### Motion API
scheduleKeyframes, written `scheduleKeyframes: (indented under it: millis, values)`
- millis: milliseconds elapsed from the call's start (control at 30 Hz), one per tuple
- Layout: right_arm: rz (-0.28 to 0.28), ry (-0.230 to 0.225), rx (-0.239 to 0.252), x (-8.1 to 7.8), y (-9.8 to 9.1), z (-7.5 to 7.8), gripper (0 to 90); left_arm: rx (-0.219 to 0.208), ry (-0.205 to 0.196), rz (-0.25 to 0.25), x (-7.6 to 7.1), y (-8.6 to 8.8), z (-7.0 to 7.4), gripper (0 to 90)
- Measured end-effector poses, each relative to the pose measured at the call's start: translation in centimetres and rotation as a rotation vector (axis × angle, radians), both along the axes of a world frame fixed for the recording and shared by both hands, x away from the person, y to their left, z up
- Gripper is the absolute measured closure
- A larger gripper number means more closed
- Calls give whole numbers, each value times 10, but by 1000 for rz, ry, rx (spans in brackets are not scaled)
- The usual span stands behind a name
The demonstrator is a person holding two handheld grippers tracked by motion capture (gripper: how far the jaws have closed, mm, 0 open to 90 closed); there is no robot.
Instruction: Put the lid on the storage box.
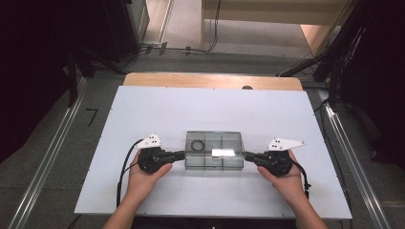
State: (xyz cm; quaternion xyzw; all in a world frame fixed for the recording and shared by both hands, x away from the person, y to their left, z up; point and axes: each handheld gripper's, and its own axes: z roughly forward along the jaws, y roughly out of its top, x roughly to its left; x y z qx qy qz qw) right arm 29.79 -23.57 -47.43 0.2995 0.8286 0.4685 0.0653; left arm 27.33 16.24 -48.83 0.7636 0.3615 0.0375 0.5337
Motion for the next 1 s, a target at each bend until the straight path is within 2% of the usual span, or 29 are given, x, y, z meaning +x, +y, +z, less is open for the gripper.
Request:
scheduleKeyframes:
  millis: [167, 467, 633, 833, 1000]
  values:
    - [6, 5, -35, 0, 0, -4, 880, 26, 17, -15, 1, 0, -4, 900]
    - [18, 12, -72, -1, 1, -9, 880, 42, 50, -24, 1, 0, -10, 900]
    - [17, 20, -69, -1, 0, -11, 880, 44, 52, -22, 0, 0, -10, 900]
    - [16, 32, -77, -3, -2, -14, 880, 69, 57, -19, -2, 0, -13, 899]
    - [5, 36, -71, -5, -6, -14, 874, 52, 53, -10, -4, 2, -13, 895]
